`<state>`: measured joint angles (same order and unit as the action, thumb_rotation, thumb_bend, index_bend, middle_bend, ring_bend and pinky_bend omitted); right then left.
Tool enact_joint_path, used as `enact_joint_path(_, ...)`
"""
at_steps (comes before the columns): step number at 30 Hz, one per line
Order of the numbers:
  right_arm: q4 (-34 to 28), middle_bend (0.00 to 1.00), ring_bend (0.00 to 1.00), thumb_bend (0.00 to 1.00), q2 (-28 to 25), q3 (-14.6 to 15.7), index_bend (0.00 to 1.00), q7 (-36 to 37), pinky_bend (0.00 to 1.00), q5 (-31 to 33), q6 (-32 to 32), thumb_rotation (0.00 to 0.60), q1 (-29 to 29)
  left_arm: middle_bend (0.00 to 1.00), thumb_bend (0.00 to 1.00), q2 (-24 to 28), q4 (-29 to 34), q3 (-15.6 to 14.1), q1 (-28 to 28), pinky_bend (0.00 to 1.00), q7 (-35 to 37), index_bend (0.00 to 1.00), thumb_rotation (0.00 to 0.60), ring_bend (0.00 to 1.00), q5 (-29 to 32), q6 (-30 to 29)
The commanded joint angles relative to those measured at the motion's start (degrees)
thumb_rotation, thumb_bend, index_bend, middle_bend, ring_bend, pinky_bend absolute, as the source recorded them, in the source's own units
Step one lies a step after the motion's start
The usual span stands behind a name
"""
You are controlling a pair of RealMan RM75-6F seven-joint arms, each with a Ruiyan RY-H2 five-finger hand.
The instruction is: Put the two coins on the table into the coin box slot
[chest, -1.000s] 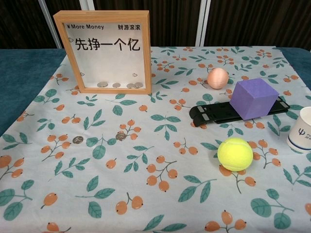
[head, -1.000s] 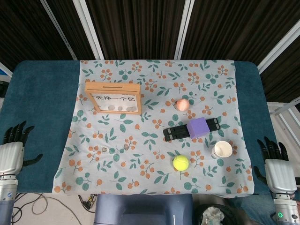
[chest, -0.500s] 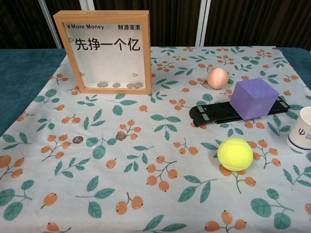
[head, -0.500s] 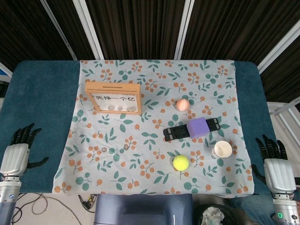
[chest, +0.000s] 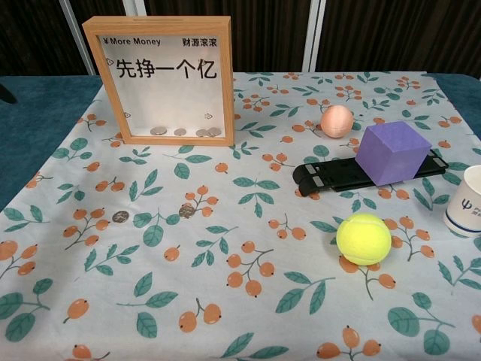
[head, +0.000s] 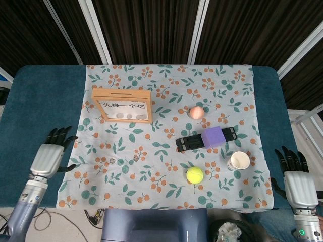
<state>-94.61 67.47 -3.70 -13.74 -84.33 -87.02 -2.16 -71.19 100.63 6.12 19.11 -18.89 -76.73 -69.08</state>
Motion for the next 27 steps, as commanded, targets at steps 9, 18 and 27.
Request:
enact_joint_path(9, -0.7, 0.04, 0.10, 0.41, -0.4, -0.1, 0.10, -2.2, 0.00, 1.1, 0.6, 0.600, 0.0, 0.00, 0.03, -10.0, -0.2, 3.8, 16.0, 0.00, -24.7, 0.27, 0.600, 0.00, 21.9, 12.1)
enact_joint_path(18, -1.1, 0.04, 0.10, 0.41, -0.4, -0.2, 0.10, -3.0, 0.00, 1.7, 0.6, 0.600, 0.1, 0.00, 0.03, -14.7, -4.9, 2.4, 19.0, 0.00, -28.1, 0.29, 0.600, 0.00, 26.4, 11.0)
enact_joint_path(27, -1.4, 0.04, 0.10, 0.41, -0.6, -0.1, 0.10, -2.9, 0.00, 1.9, 1.0, 0.600, 0.1, 0.00, 0.03, -17.8, -9.8, 1.1, 20.7, 0.00, -26.7, 0.29, 0.600, 0.00, 25.9, 11.8)
